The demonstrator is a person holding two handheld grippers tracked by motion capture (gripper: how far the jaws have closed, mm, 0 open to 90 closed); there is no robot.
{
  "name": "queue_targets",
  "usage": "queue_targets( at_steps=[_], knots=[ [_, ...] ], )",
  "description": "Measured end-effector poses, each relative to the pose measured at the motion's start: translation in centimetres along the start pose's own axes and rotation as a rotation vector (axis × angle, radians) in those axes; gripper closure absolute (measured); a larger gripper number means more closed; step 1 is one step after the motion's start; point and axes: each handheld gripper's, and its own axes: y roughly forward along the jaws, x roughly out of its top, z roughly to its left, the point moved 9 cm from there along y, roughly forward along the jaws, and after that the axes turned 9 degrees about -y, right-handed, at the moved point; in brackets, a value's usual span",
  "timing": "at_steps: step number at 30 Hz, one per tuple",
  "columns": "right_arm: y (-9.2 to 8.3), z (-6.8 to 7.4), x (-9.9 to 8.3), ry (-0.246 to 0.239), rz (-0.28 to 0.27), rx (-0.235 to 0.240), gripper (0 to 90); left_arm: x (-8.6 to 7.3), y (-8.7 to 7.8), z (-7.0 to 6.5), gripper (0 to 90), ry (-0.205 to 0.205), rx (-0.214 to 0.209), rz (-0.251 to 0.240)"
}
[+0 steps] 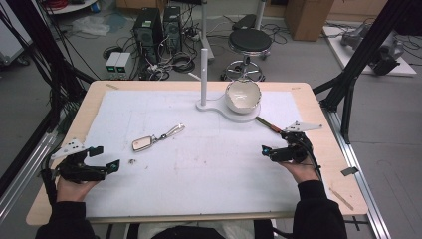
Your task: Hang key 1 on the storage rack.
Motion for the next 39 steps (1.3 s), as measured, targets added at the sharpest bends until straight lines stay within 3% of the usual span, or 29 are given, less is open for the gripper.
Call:
queue_targets(
  at_steps=[6,13,19,24,27,37,39],
  knots=[
    [0.2,-1.0,1.0,0.006,-0.001,0.007,2.0,-0.1,0.2,0.0,7.1,0.003,0.002,0.002],
    [0.5,-2.5,1.9,-0.008,0.039,-0.004,2.0,-0.1,0.3,-0.1,7.1,0.005,0.002,0.008],
    [0.8,-4.2,3.0,0.024,0.053,0.015,2.0,-0.2,0.5,-0.2,7.1,0.008,-0.005,0.017],
    [1.6,-5.2,3.5,0.01,0.085,0.013,2.0,-0.2,0.5,-0.2,7.1,0.008,-0.005,0.018],
    [1.8,-5.6,3.6,0.013,0.08,0.021,2.0,-0.2,0.5,-0.1,7.1,0.006,-0.004,0.014],
    [3.6,-8.7,2.7,0.02,0.15,-0.008,2.2,-0.3,0.6,0.0,7.1,0.01,-0.002,0.021],
    [4.0,-9.4,2.6,0.039,0.165,-0.004,2.2,-0.3,0.6,-0.1,7.1,0.016,-0.002,0.023]
  ],
)
